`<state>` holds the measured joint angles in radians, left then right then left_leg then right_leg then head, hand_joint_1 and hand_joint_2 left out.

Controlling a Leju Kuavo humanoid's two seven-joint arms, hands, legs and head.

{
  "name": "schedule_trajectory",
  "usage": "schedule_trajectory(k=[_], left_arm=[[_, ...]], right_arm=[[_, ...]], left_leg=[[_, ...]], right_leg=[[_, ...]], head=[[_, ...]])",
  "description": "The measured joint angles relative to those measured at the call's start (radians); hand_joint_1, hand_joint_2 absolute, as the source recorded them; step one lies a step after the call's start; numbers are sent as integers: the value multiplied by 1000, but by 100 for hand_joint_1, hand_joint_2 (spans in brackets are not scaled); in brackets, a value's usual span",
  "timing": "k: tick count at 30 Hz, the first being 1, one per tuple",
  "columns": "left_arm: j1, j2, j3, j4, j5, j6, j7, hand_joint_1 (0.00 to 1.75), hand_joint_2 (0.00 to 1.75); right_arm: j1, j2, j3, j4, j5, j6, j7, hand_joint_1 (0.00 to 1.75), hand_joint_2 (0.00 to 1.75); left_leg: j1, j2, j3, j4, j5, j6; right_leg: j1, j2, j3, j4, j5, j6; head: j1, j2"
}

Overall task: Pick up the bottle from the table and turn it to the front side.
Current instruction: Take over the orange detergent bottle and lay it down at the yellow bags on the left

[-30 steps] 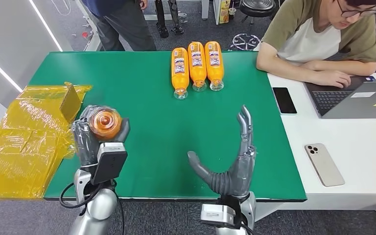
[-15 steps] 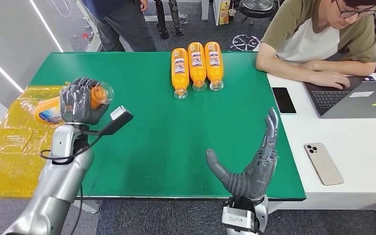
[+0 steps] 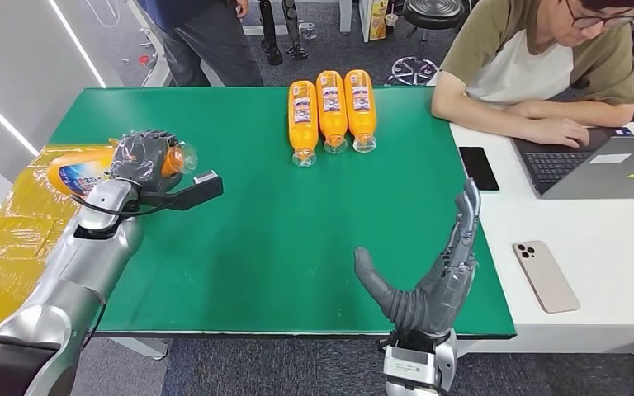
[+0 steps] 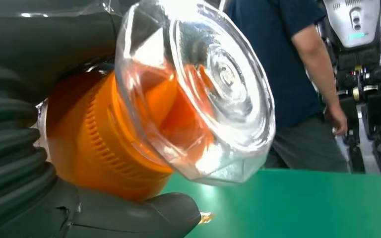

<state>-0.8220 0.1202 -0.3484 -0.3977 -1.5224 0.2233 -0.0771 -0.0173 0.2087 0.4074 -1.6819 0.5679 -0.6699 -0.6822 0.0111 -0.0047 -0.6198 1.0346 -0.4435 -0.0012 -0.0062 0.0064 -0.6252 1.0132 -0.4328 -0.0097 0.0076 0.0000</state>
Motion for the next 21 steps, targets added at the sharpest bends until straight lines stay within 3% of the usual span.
schedule_trajectory(k=[3,8,13,21], left_arm=[[-14,15,-41,32,-26,-93,50,175,175],[5,84,-86,75,-30,-194,150,175,175],[23,136,-98,99,-28,-273,165,175,175],[31,162,-99,121,-23,-358,190,175,175]], right_arm=[[0,0,0,0,-12,0,-2,0,175],[0,0,1,0,-12,0,10,0,175],[-1,0,4,3,-12,0,26,0,175],[-3,0,9,6,-8,0,34,0,175]], left_leg=[[0,0,0,-1,0,0],[0,6,0,-1,-1,-1],[0,2,-1,-1,0,-1],[0,2,-1,-1,0,-1]], right_leg=[[0,0,0,0,0,0],[0,5,-2,1,1,-1],[0,3,-2,1,0,-2],[0,3,-2,1,0,-2]], head=[[0,0],[0,0],[0,0],[0,0]])
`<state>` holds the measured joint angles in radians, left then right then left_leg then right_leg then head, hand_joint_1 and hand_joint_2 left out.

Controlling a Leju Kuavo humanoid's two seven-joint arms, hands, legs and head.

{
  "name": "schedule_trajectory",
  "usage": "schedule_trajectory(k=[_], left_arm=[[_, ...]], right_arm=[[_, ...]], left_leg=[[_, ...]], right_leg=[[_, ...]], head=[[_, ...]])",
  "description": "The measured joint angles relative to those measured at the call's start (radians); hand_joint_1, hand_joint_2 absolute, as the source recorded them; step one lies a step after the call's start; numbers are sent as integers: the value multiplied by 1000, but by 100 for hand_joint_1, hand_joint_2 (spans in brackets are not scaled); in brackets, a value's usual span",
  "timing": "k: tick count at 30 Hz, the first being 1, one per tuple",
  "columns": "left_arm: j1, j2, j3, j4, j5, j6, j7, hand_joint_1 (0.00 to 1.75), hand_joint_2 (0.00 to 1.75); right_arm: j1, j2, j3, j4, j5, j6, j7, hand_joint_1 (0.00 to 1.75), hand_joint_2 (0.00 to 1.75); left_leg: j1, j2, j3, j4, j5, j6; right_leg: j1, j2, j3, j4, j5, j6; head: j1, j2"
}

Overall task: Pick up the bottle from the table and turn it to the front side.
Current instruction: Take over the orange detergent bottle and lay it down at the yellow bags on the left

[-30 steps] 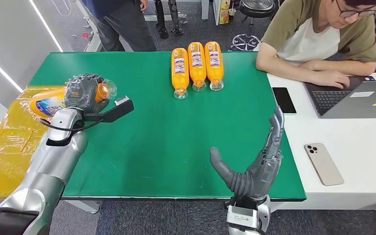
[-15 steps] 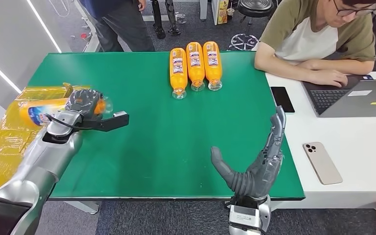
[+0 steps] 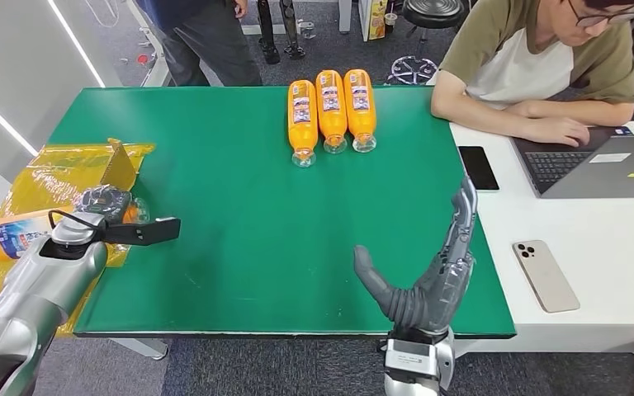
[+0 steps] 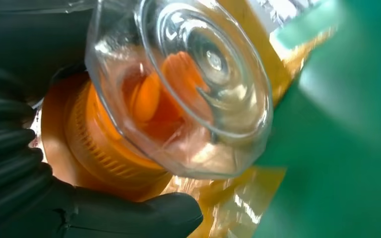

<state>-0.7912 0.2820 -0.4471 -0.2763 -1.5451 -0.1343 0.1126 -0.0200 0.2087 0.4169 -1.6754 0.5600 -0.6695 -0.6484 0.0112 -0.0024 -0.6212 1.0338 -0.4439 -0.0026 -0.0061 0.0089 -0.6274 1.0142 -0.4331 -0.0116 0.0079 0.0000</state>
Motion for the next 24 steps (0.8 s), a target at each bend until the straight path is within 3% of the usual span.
schedule_trajectory(k=[8,9,13,18,24], left_arm=[[26,0,0,10,33,-9,-47,175,175],[32,-5,0,10,36,-1,-59,168,175],[57,-35,1,10,52,48,-98,2,175],[70,-71,5,10,72,125,-127,0,175],[70,-99,7,10,81,140,-143,0,175]], right_arm=[[1,0,0,5,-2,0,-26,0,175],[1,0,0,6,-4,0,-31,0,175],[0,0,6,11,-2,0,-25,0,175],[-3,0,13,14,2,0,2,0,175],[-5,0,18,14,11,0,27,0,175]], left_leg=[[0,0,0,0,0,0],[0,0,0,0,0,0],[0,0,0,0,0,0],[0,0,0,0,0,0],[0,-1,0,0,0,0]], right_leg=[[0,0,-1,0,0,0],[0,0,-1,0,0,0],[0,0,-1,0,0,0],[0,0,-1,0,0,0],[0,-1,-1,0,0,0]], head=[[0,0],[0,0],[0,0],[0,0],[0,0]])
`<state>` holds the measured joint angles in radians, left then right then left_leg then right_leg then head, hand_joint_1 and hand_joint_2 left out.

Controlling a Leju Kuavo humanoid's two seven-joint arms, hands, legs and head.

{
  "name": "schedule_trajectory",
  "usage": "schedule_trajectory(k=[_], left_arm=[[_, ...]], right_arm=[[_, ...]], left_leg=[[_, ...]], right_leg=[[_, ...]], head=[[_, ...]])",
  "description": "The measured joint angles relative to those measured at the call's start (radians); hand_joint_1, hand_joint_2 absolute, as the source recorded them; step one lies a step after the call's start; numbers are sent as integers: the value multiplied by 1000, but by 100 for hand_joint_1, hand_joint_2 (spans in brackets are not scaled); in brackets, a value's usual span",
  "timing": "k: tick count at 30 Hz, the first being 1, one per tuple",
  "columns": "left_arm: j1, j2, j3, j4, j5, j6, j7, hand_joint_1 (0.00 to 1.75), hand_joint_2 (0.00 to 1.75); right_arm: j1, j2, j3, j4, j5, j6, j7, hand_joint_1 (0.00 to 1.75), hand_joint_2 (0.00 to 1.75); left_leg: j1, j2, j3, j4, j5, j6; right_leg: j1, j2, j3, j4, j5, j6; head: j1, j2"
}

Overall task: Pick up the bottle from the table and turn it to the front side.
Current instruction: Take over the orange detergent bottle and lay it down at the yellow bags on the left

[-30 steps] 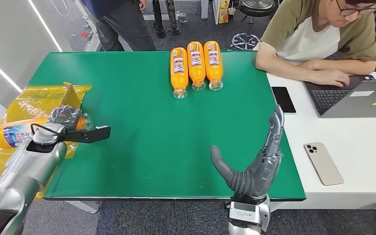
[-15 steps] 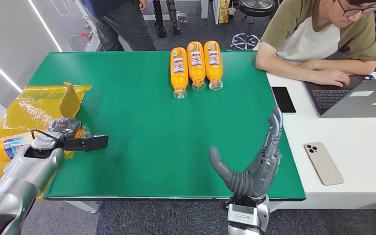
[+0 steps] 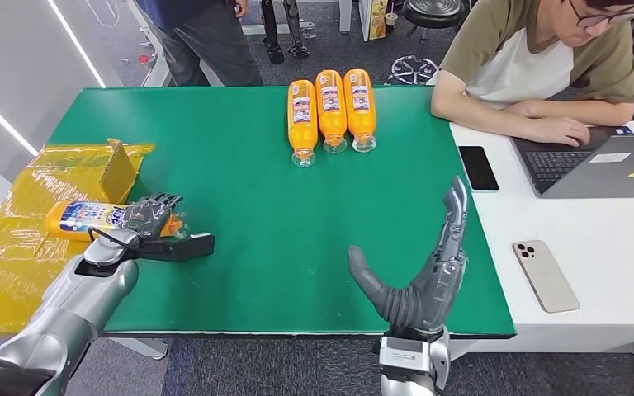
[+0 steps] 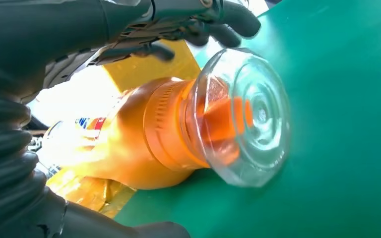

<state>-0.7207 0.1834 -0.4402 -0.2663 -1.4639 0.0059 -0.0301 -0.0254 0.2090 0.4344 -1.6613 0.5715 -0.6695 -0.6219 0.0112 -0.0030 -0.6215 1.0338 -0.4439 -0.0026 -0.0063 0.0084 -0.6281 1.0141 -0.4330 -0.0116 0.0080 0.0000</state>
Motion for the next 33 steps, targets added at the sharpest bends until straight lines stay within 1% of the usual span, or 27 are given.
schedule_trajectory(k=[5,9,11,14,21,23,24,26,28,30,33], left_arm=[[-10,-19,24,0,49,-28,-54,0,175],[-28,-27,45,0,66,-28,-69,0,175],[-33,-31,52,0,77,-9,-86,0,175],[-39,-38,75,-4,123,68,-143,0,175],[-66,-54,166,-59,258,334,-298,0,175],[-64,-56,189,-92,307,403,-373,0,175],[-61,-54,196,-112,331,422,-418,0,175],[-41,-47,202,-177,399,427,-510,0,175],[-5,-40,202,-272,486,413,-576,0,175],[29,-36,202,-361,542,398,-598,0,175],[64,-32,202,-442,607,389,-619,0,175]], right_arm=[[-1,0,0,0,7,0,15,0,175],[-1,0,0,0,8,0,17,0,175],[-1,0,0,0,7,0,17,0,175],[-1,0,0,0,-3,0,9,0,175],[-3,0,0,13,-32,0,-21,0,175],[-4,0,1,19,-41,0,-27,0,175],[-4,0,1,23,-46,0,-32,0,175],[-6,0,1,31,-57,0,-42,0,175],[-7,0,1,40,-65,0,-52,0,175],[-8,0,1,47,-70,0,-59,0,175],[-10,0,1,57,-74,0,-62,0,175]], left_leg=[[0,0,0,0,0,0],[0,0,0,0,0,0],[0,-1,0,0,0,0],[0,-1,0,0,0,0],[0,-1,0,0,0,0],[0,-1,0,0,0,0],[0,-1,0,0,0,0],[0,-1,0,0,0,0],[0,-1,0,0,0,0],[0,-1,0,0,0,0],[0,-1,0,0,0,0]], right_leg=[[0,0,0,0,0,0],[0,0,0,0,0,0],[0,0,0,0,0,0],[0,-1,0,0,0,0],[0,-1,0,0,0,0],[0,-1,0,0,0,0],[0,-1,0,0,0,0],[0,0,0,0,0,0],[0,0,0,0,0,0],[0,-1,0,0,0,0],[0,-2,0,0,0,0]], head=[[0,0],[0,0],[0,0],[0,0],[0,0],[0,0],[0,0],[0,0],[0,0],[0,0],[0,0]])
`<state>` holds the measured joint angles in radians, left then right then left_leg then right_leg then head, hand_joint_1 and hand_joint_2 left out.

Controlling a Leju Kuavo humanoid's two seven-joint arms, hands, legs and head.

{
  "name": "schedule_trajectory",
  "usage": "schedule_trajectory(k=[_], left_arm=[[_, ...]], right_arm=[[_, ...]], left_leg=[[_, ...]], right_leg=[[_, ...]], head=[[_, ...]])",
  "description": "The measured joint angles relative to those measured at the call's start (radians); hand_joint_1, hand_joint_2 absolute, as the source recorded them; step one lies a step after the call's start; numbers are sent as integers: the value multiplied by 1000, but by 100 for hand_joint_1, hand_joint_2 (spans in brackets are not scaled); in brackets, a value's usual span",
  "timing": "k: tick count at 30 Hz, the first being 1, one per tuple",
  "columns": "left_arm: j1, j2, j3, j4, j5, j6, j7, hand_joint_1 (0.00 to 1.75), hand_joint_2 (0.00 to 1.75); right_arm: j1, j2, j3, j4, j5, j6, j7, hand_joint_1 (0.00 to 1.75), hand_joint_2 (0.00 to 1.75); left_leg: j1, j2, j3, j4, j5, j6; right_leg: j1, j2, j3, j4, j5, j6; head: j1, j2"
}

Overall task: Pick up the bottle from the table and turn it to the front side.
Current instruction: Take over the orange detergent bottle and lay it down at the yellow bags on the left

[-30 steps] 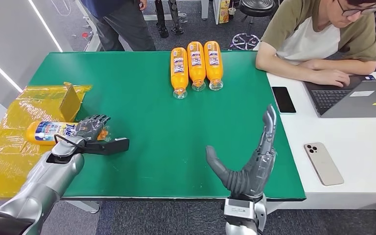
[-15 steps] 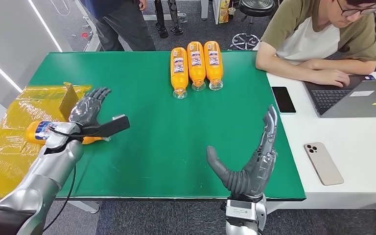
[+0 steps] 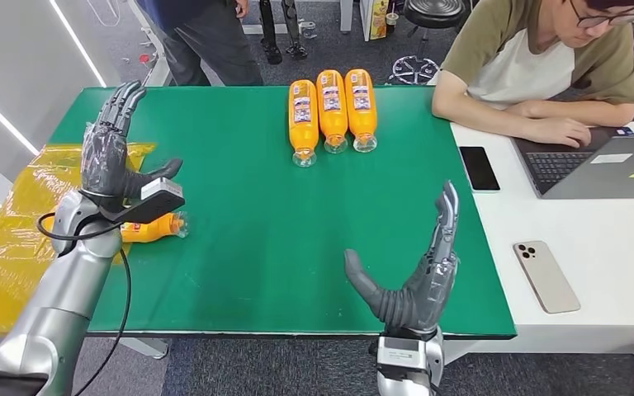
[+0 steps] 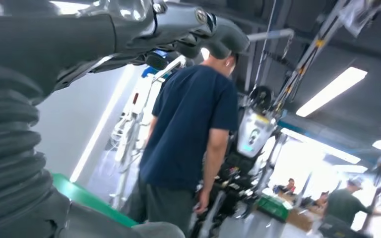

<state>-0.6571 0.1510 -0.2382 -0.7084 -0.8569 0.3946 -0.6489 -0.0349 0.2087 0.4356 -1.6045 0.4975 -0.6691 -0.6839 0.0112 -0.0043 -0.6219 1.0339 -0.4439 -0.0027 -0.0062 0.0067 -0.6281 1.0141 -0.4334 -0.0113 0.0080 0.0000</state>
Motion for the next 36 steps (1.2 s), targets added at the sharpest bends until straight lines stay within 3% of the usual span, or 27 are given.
schedule_trajectory(k=[3,7,12,16,21,36], left_arm=[[66,-24,-14,-145,255,35,-40,0,175],[204,-108,-84,-382,603,118,-54,0,175],[390,-254,-123,-603,904,-5,-55,0,175],[467,-335,-124,-697,899,-36,-55,0,175],[512,-390,-124,-765,872,-62,-55,0,175],[525,-413,-124,-776,826,-70,-55,0,175]], right_arm=[[-2,-1,1,13,-34,0,0,0,175],[-2,-3,8,26,-55,0,1,0,175],[1,-3,8,19,-28,0,24,0,175],[1,-3,8,14,-11,0,61,0,175],[2,-3,8,6,-3,0,70,0,175],[0,-3,10,2,-2,0,119,0,175]], left_leg=[[-1,0,0,0,0,0],[-1,-1,0,0,-2,2],[-2,1,0,1,-4,3],[-2,0,0,1,-5,5],[-1,0,0,1,-5,5],[-1,0,0,1,-5,4]], right_leg=[[0,0,0,0,0,0],[-1,-1,1,-2,-1,2],[-1,0,1,-3,-2,3],[-1,0,1,-3,-2,4],[-1,0,1,-3,-2,4],[0,0,2,-2,-2,4]], head=[[0,0],[0,0],[0,0],[0,0],[0,0],[0,0]])
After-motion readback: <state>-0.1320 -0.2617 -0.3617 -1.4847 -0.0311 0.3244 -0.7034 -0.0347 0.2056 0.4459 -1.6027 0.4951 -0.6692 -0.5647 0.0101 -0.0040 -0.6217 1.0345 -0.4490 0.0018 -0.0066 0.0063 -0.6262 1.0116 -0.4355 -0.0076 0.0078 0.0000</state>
